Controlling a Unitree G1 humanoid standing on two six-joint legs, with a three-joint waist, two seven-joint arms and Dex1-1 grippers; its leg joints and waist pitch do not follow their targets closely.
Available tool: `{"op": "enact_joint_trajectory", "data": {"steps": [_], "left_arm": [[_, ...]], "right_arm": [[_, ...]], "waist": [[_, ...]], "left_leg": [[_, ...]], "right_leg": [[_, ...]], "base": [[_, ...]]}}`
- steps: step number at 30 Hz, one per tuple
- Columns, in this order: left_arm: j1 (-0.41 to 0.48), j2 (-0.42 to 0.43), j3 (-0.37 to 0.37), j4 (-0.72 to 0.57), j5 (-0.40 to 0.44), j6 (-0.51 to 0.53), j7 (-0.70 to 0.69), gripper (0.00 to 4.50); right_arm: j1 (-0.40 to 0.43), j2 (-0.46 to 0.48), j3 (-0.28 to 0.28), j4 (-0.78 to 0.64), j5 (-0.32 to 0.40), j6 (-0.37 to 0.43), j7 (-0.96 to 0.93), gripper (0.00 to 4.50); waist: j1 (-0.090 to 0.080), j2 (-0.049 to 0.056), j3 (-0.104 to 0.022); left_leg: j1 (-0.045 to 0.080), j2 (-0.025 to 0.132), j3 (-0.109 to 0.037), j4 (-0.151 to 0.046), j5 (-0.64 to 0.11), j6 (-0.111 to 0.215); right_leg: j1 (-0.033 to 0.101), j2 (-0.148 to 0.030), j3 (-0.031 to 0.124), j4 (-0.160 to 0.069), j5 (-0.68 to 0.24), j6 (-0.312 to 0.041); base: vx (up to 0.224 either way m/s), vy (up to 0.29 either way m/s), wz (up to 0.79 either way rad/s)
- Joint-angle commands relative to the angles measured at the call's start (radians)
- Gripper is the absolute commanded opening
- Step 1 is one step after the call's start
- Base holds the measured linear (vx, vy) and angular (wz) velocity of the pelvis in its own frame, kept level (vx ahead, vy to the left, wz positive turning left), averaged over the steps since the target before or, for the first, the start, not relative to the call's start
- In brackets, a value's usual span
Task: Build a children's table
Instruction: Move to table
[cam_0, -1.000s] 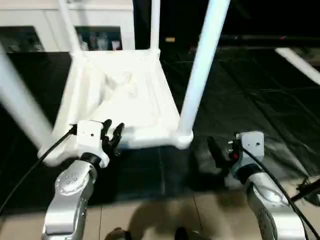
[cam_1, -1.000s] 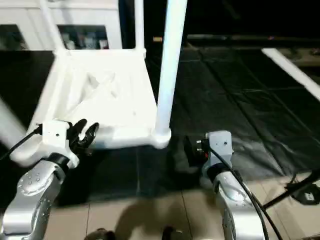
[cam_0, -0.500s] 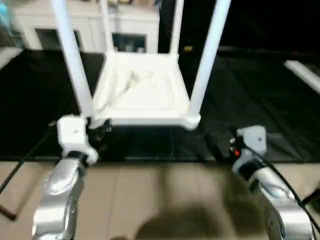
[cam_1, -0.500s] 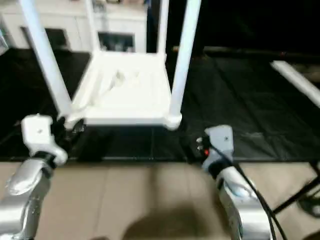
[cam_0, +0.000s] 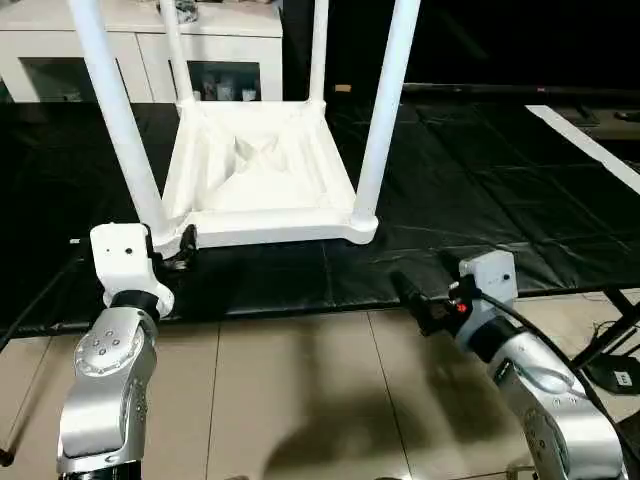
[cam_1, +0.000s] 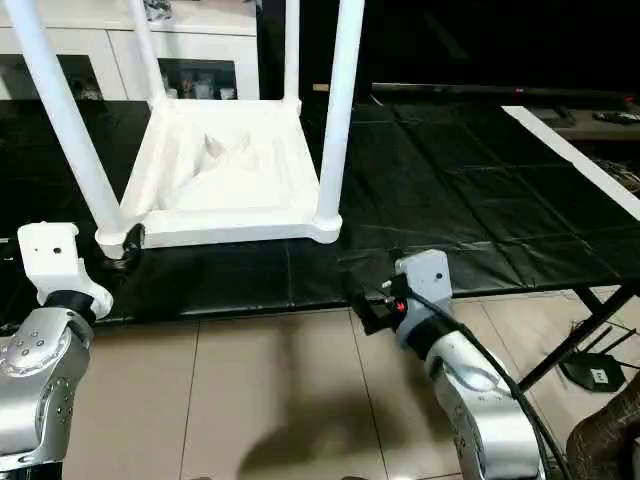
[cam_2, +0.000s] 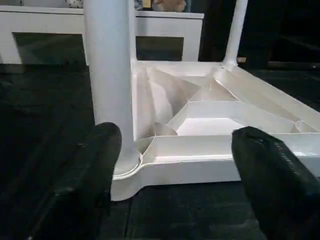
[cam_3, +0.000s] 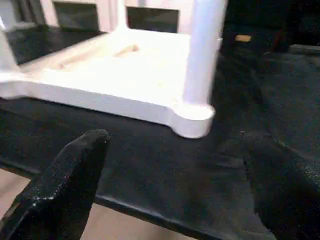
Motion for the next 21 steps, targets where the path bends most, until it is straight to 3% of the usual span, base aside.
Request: {"op": "enact_joint_trajectory", "data": {"steps": [1,4,6,7,10,11,12,13,14,15,16,18,19,20,21], "left_arm": [[-0.001,-0.008,-0.032,0.001,0.004,-0.011,0.007,4.22],[0.0,-0.009,-0.037,0.0,0.0,0.007,0.002,4.28],[0.0,-0.007,-0.042,0.0,0.006,0.01,0.001,4.28],[0.0,-0.006,-0.043,0.0,0.006,0.009,0.001,4.28],[0.004,0.007,-0.059,0.006,0.024,-0.009,-0.009,4.28],[0.006,0.009,-0.062,0.006,0.024,-0.019,-0.011,4.28],[0.006,0.007,-0.059,0.005,0.019,-0.021,-0.012,4.28],[0.006,0.003,-0.054,0.003,0.011,-0.023,-0.009,4.28],[0.005,0.001,-0.052,0.002,0.007,-0.024,-0.008,4.28],[0.005,0.004,-0.053,0.001,0.009,-0.02,-0.008,4.28],[0.005,0.004,-0.053,0.001,0.009,-0.02,-0.008,4.28],[0.005,0.011,-0.056,0.0,0.011,-0.015,-0.011,4.28],[0.006,0.012,-0.056,0.0,0.01,-0.015,-0.011,4.28],[0.006,0.011,-0.054,0.0,0.009,-0.014,-0.01,4.28],[0.008,0.011,-0.051,0.0,0.007,-0.013,-0.008,4.28]], "right_arm": [[-0.014,-0.002,0.01,-0.017,-0.025,-0.014,-0.016,4.5],[-0.015,0.008,0.009,-0.013,-0.016,0.004,-0.02,4.5],[-0.011,-0.008,0.029,-0.016,-0.009,0.0,0.008,4.5],[-0.01,-0.009,0.03,-0.016,-0.007,0.001,0.011,4.5],[0.0,-0.029,0.047,-0.025,-0.001,0.008,0.041,4.5],[0.003,-0.038,0.052,-0.028,-0.006,0.011,0.048,4.5],[0.003,-0.038,0.052,-0.028,-0.006,0.012,0.047,4.5],[0.004,-0.039,0.054,-0.028,-0.007,0.01,0.047,4.5],[0.003,-0.04,0.055,-0.027,-0.009,0.008,0.048,4.5],[0.003,-0.041,0.057,-0.026,-0.009,0.007,0.051,4.5],[0.003,-0.041,0.057,-0.026,-0.009,0.007,0.051,4.5],[0.002,-0.04,0.059,-0.021,-0.008,-0.007,0.052,4.5],[0.002,-0.041,0.059,-0.019,-0.01,-0.017,0.053,4.5],[0.003,-0.041,0.059,-0.018,-0.018,-0.032,0.047,4.5],[0.005,-0.04,0.058,-0.014,-0.034,-0.063,0.037,4.5]], "waist": [[0.004,0.009,-0.035],[0.01,0.008,-0.035],[0.011,0.006,-0.033],[0.012,0.008,-0.035],[0.013,0.008,-0.043],[0.014,0.009,-0.054],[0.015,0.012,-0.055],[0.028,0.001,-0.046],[0.014,0.009,-0.044],[0.011,0.012,-0.05],[0.012,0.012,-0.052],[0.02,0.018,-0.039],[0.021,0.021,-0.036],[0.018,0.029,-0.038],[0.001,0.054,-0.053]], "left_leg": [[0.007,0.093,-0.049,-0.119,-0.301,-0.03],[0.008,0.095,-0.043,-0.12,-0.279,-0.027],[0.009,0.091,-0.043,-0.12,-0.356,-0.041],[0.01,0.091,-0.045,-0.12,-0.358,-0.04],[-0.003,0.096,-0.045,-0.122,-0.285,-0.026],[-0.007,0.098,-0.041,-0.119,-0.205,-0.011],[-0.006,0.1,-0.039,-0.12,-0.196,-0.008],[-0.07,0.068,-0.079,-0.137,-0.233,0.058],[-0.062,0.05,-0.086,-0.13,-0.403,0.07],[-0.061,0.041,-0.091,-0.108,-0.431,0.061],[-0.067,0.037,-0.087,-0.097,-0.42,0.064],[-0.073,0.034,-0.065,-0.062,-0.345,0.107],[-0.065,0.038,-0.057,-0.058,-0.327,0.12],[-0.063,0.038,-0.058,-0.081,-0.31,0.13],[0.046,0.086,-0.065,-0.105,-0.377,0.079]], "right_leg": [[0.002,-0.103,0.068,-0.089,-0.315,-0.119],[-0.001,-0.102,0.073,-0.086,-0.317,-0.124],[-0.011,-0.099,0.073,-0.092,-0.393,-0.102],[-0.01,-0.1,0.074,-0.091,-0.393,-0.098],[-0.002,-0.097,0.077,-0.079,-0.283,-0.111],[0.001,-0.093,0.079,-0.066,-0.17,-0.134],[-0.001,-0.092,0.079,-0.063,-0.14,-0.146],[0.037,-0.105,0.034,-0.051,-0.16,-0.146],[0.034,-0.109,0.009,-0.077,-0.361,-0.11],[0.055,-0.138,-0.001,-0.106,-0.531,-0.088],[0.07,-0.147,-0.005,-0.119,-0.602,-0.077],[0.112,-0.166,-0.031,-0.169,-0.753,-0.062],[0.13,-0.16,-0.049,-0.182,-0.762,-0.068],[0.146,-0.124,-0.07,-0.174,-0.675,-0.08],[0.075,-0.068,-0.05,-0.139,-0.565,-0.098]], "base": [[0.0,0.0,0.0],[0.0,0.0,0.0],[0.0,0.0,0.0],[0.0,0.0,0.0],[0.0,0.0,0.0],[0.0,0.0,0.0],[0.0,0.0,0.0],[0.0,0.0,0.0],[0.054,-0.032,0.33],[0.054,-0.032,0.33],[0.092,-0.043,0.47],[0.107,-0.045,0.51],[0.139,-0.032,0.56],[0.157,-0.003,0.63],[0.157,-0.003,0.63]]}}
